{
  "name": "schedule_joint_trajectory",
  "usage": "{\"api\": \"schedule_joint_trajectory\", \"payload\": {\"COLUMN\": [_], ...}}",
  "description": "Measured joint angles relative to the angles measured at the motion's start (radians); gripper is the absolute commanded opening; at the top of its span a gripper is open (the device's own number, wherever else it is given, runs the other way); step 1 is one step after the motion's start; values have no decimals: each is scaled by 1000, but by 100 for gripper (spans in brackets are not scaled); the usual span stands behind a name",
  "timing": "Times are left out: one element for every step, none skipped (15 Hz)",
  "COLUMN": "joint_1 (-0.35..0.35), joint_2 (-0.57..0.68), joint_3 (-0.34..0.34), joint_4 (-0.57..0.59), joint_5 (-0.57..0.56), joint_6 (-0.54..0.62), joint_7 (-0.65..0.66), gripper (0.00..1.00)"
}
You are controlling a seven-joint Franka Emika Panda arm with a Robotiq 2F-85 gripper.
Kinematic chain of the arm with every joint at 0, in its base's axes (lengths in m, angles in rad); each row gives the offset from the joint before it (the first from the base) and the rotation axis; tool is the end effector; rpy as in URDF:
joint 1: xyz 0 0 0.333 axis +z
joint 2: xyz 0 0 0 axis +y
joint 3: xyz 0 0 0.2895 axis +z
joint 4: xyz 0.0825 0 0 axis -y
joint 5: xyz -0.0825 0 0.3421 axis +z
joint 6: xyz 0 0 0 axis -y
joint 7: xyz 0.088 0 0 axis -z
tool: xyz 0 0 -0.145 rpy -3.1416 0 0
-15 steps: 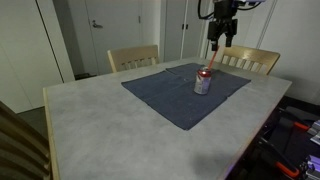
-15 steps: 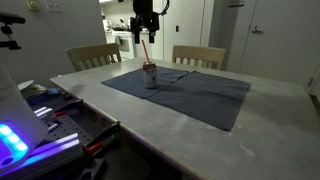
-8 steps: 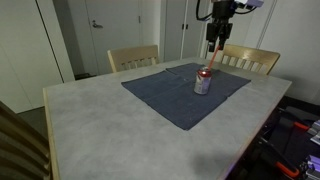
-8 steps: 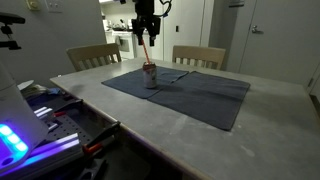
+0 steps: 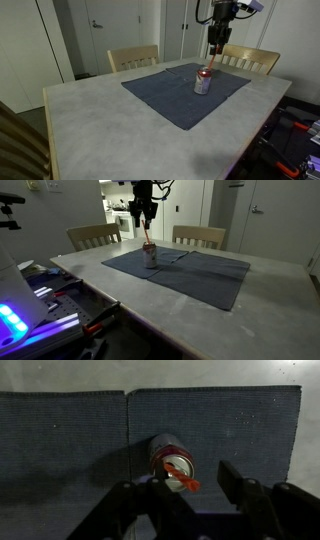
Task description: Take the straw out of the soda can and put it on the table
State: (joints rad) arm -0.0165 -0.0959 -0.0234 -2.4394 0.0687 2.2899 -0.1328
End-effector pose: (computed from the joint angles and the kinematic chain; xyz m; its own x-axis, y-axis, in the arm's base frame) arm 0.4369 -0.0138 0.2999 0.9977 0.0477 -0.0475 0.0449 -0.9973 -0.0582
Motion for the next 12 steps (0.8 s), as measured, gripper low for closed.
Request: {"api": "schedule_joint_trajectory", "payload": {"joint_1": [0,0,0,0,0,0,0,0,0,0,0,0], "joint_2": [0,0,0,0,0,0,0,0,0,0,0,0], "joint_3": [0,0,0,0,0,0,0,0,0,0,0,0], "joint_4": [-3,-6,-8,-10,-11,-12,-12,-13,-13,-13,-13,-13], "joint_5": [0,0,0,0,0,0,0,0,0,0,0,0], "joint_6": [0,0,0,0,0,0,0,0,-1,-1,-1,-1], "joint_7": [-2,-4,-4,-4,-4,-4,-4,-4,-4,-4,-4,-4], "gripper": [41,30,26,24,20,23,19,19,12,10,2,0]}}
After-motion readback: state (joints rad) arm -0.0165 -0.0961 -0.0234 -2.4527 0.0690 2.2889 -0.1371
